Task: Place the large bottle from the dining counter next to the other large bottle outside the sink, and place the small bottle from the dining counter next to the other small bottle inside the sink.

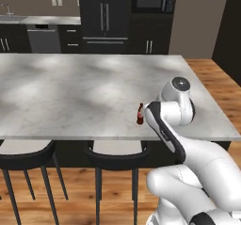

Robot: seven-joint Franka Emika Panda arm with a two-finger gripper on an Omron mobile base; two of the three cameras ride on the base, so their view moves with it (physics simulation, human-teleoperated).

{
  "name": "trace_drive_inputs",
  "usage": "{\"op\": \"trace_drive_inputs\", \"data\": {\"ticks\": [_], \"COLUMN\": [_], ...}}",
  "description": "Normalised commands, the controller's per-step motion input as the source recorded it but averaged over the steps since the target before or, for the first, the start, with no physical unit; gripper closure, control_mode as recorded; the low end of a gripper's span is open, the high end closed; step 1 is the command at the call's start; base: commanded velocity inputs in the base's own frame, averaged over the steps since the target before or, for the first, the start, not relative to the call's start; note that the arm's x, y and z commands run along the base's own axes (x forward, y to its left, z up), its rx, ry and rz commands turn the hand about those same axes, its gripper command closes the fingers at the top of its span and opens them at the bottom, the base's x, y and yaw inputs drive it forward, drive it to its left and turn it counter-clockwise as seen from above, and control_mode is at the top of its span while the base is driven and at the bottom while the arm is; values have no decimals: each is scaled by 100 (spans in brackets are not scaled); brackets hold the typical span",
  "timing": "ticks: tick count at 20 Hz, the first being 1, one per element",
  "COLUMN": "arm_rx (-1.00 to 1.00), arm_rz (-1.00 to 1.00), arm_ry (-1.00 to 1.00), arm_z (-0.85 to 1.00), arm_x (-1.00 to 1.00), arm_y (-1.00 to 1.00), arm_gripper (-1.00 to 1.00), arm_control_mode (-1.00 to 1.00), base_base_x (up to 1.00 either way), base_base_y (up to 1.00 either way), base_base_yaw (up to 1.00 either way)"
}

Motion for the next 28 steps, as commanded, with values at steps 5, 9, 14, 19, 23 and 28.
{"op": "trace_drive_inputs", "data": {"ticks": [5, 9, 14, 19, 23, 28], "arm_rx": [0, 0, 0, 0, 0, 0], "arm_rz": [0, 0, 0, 0, 0, 0], "arm_ry": [0, 0, 0, 0, 0, 0], "arm_z": [-3, -15, -21, -20, -17, -6], "arm_x": [29, 26, 13, 7, 3, 12], "arm_y": [0, 0, 0, 0, 0, 0], "arm_gripper": [-100, -100, -100, -100, -100, -100], "arm_control_mode": [-100, -100, -100, -100, -100, -100], "base_base_x": [0, 0, 0, 0, 0, 0], "base_base_y": [0, 0, 0, 0, 0, 0], "base_base_yaw": [0, 0, 0, 0, 0, 0]}}
